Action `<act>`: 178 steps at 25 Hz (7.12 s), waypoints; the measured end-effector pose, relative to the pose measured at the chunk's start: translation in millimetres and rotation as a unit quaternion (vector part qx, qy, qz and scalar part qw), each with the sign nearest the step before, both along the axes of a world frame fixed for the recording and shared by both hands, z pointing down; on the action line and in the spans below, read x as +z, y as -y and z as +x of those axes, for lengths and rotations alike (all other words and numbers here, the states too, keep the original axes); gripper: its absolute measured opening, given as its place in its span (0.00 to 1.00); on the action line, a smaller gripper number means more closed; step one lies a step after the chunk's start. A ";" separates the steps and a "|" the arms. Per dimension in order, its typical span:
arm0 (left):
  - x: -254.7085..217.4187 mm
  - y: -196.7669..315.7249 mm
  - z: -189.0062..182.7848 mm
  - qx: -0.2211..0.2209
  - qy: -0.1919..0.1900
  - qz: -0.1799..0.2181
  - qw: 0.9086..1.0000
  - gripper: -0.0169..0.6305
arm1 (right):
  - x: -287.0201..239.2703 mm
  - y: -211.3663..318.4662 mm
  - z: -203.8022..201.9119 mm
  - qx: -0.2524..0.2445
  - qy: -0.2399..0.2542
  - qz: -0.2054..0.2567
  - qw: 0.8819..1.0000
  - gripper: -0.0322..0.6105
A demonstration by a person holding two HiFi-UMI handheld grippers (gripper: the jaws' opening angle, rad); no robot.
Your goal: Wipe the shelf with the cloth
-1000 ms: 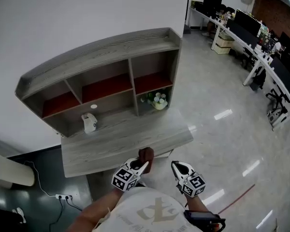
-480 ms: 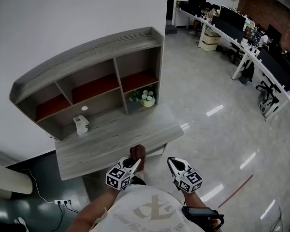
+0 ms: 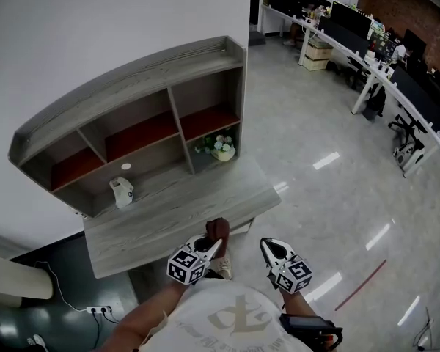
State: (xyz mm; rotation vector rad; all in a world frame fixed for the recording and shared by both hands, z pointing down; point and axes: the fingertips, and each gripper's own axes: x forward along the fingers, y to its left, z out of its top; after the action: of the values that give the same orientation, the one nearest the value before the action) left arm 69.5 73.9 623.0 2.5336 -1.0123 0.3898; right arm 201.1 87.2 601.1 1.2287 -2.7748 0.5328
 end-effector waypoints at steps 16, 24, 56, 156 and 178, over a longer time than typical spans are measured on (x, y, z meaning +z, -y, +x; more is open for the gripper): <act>-15.5 123.7 -2.7 0.001 -0.008 0.017 1.000 0.15 | -11.0 119.7 -8.8 0.000 0.001 0.012 1.000 0.06; -13.7 168.8 -15.2 -0.009 -0.010 0.002 1.000 0.14 | -6.5 164.3 -25.5 -0.009 -0.012 -0.001 1.000 0.06; -46.0 288.4 -45.2 -0.110 -0.030 0.010 0.993 0.15 | -3.9 293.4 -68.1 -0.108 -0.021 -0.013 0.994 0.06; -53.8 308.3 -100.8 -0.438 0.021 -0.039 0.898 0.14 | -4.0 338.7 -82.1 -0.329 0.024 -0.008 0.944 0.06; -109.9 253.1 -170.5 -0.435 -0.049 0.064 0.897 0.14 | -5.8 309.5 -144.6 -0.370 0.009 -0.007 0.929 0.06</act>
State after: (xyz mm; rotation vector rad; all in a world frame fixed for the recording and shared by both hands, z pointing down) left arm -101.0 -179.2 513.1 1.8865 -2.0071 -0.0746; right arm 56.4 -222.3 595.3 0.1051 -2.9277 0.4744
